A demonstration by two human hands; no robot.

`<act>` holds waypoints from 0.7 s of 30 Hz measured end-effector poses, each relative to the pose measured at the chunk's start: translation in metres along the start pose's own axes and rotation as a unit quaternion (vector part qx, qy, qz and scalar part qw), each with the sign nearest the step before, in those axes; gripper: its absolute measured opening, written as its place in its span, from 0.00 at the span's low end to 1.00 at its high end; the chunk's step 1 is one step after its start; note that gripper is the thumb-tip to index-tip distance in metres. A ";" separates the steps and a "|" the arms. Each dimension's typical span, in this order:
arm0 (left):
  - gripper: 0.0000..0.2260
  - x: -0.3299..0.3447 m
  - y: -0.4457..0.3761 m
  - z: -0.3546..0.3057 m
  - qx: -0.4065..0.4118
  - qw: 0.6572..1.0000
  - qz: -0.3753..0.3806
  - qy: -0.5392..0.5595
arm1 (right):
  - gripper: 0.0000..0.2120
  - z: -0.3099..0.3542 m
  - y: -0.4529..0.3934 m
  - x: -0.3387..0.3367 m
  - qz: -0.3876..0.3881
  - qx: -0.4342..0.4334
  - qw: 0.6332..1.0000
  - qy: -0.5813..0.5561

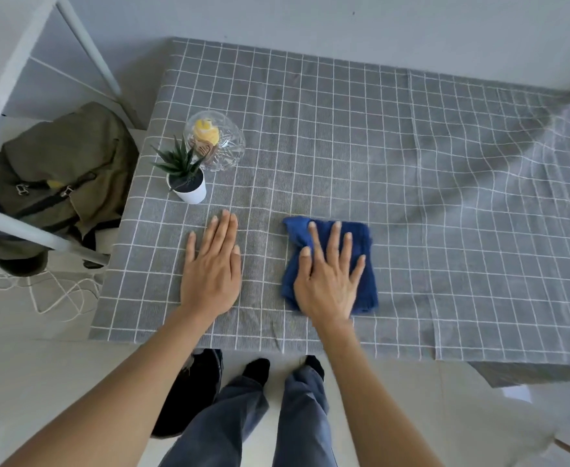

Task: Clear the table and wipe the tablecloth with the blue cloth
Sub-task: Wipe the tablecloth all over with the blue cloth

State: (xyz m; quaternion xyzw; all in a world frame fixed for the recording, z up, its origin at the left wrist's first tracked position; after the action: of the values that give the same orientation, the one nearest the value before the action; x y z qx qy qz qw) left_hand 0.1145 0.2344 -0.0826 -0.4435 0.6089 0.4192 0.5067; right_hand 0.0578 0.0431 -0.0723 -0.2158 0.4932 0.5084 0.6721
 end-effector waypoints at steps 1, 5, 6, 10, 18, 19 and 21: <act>0.25 -0.001 0.000 0.000 0.001 1.000 -0.001 0.003 | 0.24 0.010 0.007 0.007 0.005 -0.018 1.000 0.005; 0.25 0.001 -0.001 0.000 0.008 1.000 0.016 0.007 | 0.26 0.013 0.008 0.014 0.025 -0.036 0.999 0.010; 0.26 0.002 -0.002 0.000 0.011 1.000 0.025 0.007 | 0.27 0.011 0.007 0.013 0.034 -0.045 0.998 0.015; 0.26 0.004 -0.004 -0.006 0.002 0.996 0.083 0.034 | 0.29 0.001 0.014 0.006 0.085 -0.104 0.991 -0.004; 0.31 -0.021 0.040 -0.086 0.085 0.988 0.101 0.082 | 0.30 -0.052 0.058 -0.017 0.119 -0.158 0.978 0.062; 0.31 -0.021 0.049 -0.096 0.098 0.987 0.101 0.075 | 0.31 -0.056 0.060 -0.018 0.123 -0.163 0.977 0.066; 0.30 -0.015 0.066 -0.113 0.130 0.985 0.108 0.039 | 0.33 -0.062 0.060 -0.021 0.127 -0.164 0.976 0.062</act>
State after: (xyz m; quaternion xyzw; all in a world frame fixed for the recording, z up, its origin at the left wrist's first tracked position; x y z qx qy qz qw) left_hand 0.0249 0.1445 -0.0484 -0.3217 0.7218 0.3714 0.4873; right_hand -0.0229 0.0078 -0.0672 -0.2901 0.4668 0.6494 0.5256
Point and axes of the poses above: each hand's wrist, its own y-axis away from the middle knuckle, its own x-axis out of the palm, z = x × y, the point moved 10 cm from there along -y, towards the middle knuckle, and after that the axes turned 6 degrees about -y, right-handed, at the moved point
